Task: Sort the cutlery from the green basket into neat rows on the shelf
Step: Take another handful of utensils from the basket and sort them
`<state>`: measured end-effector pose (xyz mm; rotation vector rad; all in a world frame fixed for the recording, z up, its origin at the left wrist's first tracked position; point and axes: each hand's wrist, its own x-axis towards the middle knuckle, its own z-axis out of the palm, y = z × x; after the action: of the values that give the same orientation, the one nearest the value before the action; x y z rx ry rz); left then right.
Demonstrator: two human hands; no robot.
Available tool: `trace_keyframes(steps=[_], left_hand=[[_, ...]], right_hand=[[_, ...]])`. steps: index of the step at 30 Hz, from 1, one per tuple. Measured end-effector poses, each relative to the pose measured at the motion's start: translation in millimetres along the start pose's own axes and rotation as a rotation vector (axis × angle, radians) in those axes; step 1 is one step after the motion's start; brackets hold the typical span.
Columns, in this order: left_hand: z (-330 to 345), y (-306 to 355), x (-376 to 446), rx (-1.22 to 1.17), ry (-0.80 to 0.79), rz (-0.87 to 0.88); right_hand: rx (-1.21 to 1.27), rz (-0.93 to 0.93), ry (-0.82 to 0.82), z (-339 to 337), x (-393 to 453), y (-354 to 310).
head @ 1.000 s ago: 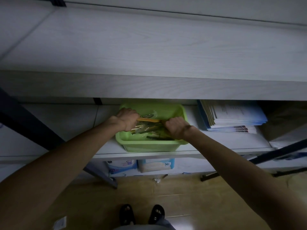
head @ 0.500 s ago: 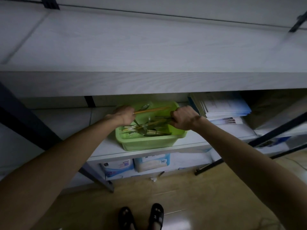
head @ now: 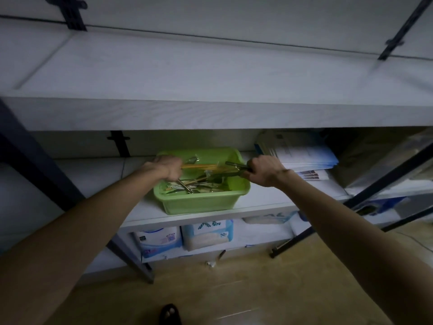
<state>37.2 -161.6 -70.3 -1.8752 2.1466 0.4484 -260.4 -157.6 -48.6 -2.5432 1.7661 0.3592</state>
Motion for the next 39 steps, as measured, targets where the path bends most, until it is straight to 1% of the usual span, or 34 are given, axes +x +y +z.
trace_keyframes(steps=[3, 6, 10, 13, 16, 18, 21, 24, 25, 27, 29, 32, 35, 37, 39], left_hand=[[-2.6, 8.1, -5.1, -0.098, 0.062, -0.023], [-3.3, 21.7, -15.9, -0.205, 0.078, -0.002], [-15.2, 59.4, -44.5, -0.344, 0.075, 0.109], [-47.4, 107.0, -68.6, -0.3, 0.105, 0.239], [-75.3, 179.2, -84.7, -0.241, 0.179, 0.365], [-87.1, 239.2, -89.8, -0.242, 0.253, 0.45], [-102.0, 338.1, -89.8, -0.381, 0.338, 0.594], [-120.4, 436.9, -89.7, -0.552, 0.317, 0.694], [-127.2, 468.5, -90.6, -0.583, 0.323, 0.713], [-141.5, 527.8, -90.7, -0.639, 0.366, 0.733], [-153.8, 580.8, -85.1, -0.708, 0.384, 0.742], [-167.7, 652.8, -67.7, -0.86, 0.314, 0.709], [-187.5, 714.5, -36.4, -0.954, 0.273, 0.658], [-207.3, 751.4, -7.8, -0.98, 0.272, 0.635], [-230.9, 786.2, 22.5, -0.934, 0.303, 0.594]], right_hand=[[0.042, 0.005, 0.026, -1.0, -9.6, 6.7], [0.086, -0.001, 0.071, -3.5, -32.0, 19.8], [0.139, -0.014, 0.11, 0.8, -84.5, 67.1], [0.149, 0.015, 0.222, 5.6, -136.7, 121.0], [0.204, 0.124, 0.366, 9.0, -197.9, 180.3], [0.291, 0.222, 0.467, 10.6, -241.6, 221.3], [0.462, 0.366, 0.66, 13.0, -302.2, 280.6], [0.649, 0.556, 0.899, 5.0, -350.4, 330.0], [0.711, 0.615, 0.952, 1.9, -361.6, 347.5], [0.823, 0.7, 1.005, -4.9, -379.1, 383.2], [0.946, 0.752, 1.039, -14.3, -389.6, 415.9], [1.063, 0.781, 1.029, -30.0, -392.0, 464.5], [1.217, 0.744, 0.924, -45.7, -380.4, 520.2], [1.201, 0.738, 0.827, -57.5, -369.5, 562.3], [1.186, 0.749, 0.733, -69.4, -358.2, 604.9]])
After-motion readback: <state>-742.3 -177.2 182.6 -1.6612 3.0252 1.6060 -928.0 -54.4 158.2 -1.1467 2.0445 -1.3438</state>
